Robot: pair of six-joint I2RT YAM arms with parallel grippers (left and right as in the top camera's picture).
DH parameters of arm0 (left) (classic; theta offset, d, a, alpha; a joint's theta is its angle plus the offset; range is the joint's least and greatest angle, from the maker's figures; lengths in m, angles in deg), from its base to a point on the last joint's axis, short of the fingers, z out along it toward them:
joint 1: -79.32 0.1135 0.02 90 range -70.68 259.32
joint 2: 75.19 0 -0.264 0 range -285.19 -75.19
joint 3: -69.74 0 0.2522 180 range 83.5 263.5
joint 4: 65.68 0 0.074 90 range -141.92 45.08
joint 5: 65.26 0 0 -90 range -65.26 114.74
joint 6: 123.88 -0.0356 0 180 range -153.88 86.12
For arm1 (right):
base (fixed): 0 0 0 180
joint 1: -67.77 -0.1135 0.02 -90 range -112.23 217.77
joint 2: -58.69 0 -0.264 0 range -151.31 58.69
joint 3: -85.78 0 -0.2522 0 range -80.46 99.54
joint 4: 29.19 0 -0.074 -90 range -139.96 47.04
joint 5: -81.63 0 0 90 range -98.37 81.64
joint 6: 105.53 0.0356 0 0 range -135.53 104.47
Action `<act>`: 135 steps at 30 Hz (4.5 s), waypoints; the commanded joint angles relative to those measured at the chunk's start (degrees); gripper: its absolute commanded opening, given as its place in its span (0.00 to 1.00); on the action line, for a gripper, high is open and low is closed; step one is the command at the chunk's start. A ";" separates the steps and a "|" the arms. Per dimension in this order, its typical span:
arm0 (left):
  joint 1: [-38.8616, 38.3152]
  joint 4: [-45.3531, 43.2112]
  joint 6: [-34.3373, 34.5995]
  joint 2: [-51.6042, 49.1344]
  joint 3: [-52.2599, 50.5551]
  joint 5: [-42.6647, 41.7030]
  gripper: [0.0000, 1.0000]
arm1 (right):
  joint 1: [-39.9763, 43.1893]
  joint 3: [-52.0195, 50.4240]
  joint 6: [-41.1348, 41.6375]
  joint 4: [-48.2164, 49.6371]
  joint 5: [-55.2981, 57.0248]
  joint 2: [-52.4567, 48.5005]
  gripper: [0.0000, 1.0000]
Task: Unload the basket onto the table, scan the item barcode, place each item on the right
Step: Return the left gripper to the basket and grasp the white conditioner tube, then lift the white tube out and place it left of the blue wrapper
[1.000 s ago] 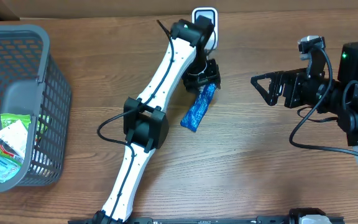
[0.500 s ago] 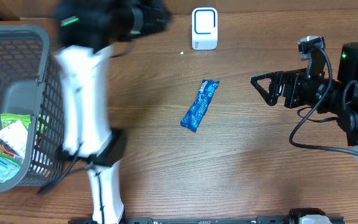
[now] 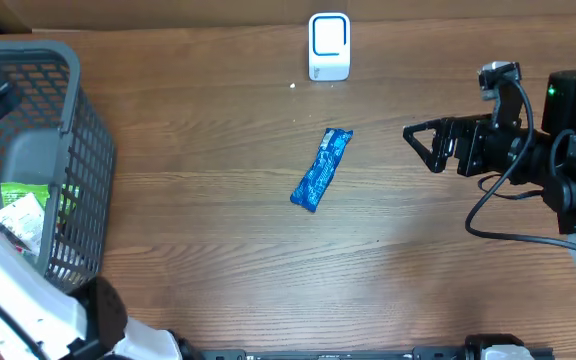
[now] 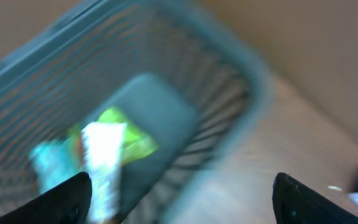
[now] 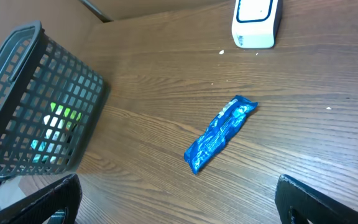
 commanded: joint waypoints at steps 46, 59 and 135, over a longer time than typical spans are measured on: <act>14.34 -40.09 0.57 5.51 -80.96 3.76 0.64 | -0.26 1.57 0.22 0.79 -0.17 -1.55 1.00; 14.34 -44.72 0.66 5.16 -84.15 6.75 1.00 | -0.28 1.57 0.24 0.87 -0.15 -1.62 1.00; -47.19 -54.69 -2.12 -4.15 -80.00 -11.10 0.09 | -0.28 1.57 0.24 0.76 -0.17 -3.13 1.00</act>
